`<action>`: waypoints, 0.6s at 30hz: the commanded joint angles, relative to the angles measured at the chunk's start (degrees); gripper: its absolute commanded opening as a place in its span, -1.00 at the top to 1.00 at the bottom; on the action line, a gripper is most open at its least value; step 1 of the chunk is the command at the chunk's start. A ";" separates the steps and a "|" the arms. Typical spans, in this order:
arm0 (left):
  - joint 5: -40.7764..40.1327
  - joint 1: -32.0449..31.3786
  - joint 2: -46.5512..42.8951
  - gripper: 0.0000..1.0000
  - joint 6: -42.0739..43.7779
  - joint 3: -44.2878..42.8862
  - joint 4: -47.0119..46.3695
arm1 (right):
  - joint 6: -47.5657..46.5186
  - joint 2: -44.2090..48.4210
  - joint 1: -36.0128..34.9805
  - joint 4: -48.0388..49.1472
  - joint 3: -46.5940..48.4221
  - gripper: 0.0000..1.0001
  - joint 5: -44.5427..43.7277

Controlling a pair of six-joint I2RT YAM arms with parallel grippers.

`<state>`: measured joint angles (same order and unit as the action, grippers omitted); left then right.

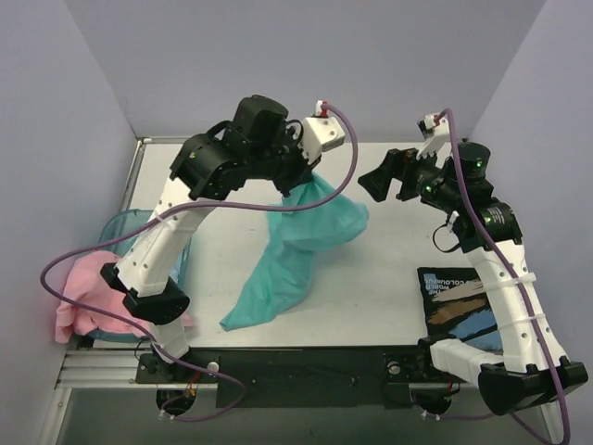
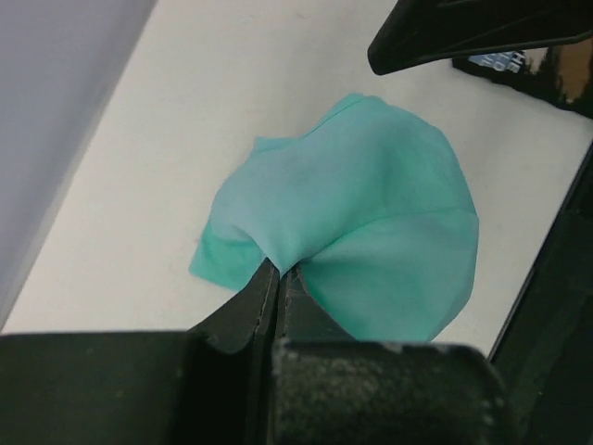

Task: Fold and stack the t-shirts
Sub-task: Move the tshirt to the center of the board

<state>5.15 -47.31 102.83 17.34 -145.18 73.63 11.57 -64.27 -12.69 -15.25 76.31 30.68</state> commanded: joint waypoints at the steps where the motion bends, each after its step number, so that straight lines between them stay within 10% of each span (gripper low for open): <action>1: 13.54 0.81 0.71 1.00 -3.89 9.11 -9.45 | 2.05 3.53 0.65 -5.21 0.59 -0.99 -1.57; 13: 25.87 5.12 5.89 1.00 -6.19 28.27 -23.18 | 7.40 4.24 0.83 -20.69 -8.72 -0.73 -12.31; 16: 32.01 5.38 6.07 -0.25 -4.69 30.66 -21.17 | 7.23 4.24 -1.81 -22.37 -11.27 -0.71 -15.45; 18: 33.60 6.79 5.37 -0.73 -4.42 31.01 -19.58 | 9.68 3.89 -2.96 -23.16 -13.20 -0.70 -17.13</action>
<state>30.15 -41.58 109.45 12.25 -114.72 55.00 17.10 -60.18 -13.32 -33.87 65.56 18.22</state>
